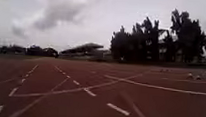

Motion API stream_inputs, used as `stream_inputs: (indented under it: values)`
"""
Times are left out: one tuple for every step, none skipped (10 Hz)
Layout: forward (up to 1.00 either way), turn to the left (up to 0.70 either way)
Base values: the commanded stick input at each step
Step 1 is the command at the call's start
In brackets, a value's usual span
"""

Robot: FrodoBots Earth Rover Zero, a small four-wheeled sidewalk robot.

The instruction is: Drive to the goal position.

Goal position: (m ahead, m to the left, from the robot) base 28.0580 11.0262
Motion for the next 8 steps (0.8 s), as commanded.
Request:
stream_inputs:
  values:
    - [0.7,-0.1]
    - [0.7,-0.08]
    - [0.7,-0.02]
    - [0.7,-0.06]
    - [0.7,-0.09]
    - [0.7,-0.05]
    - [0.7,-0.01]
    - [0.7,-0.06]
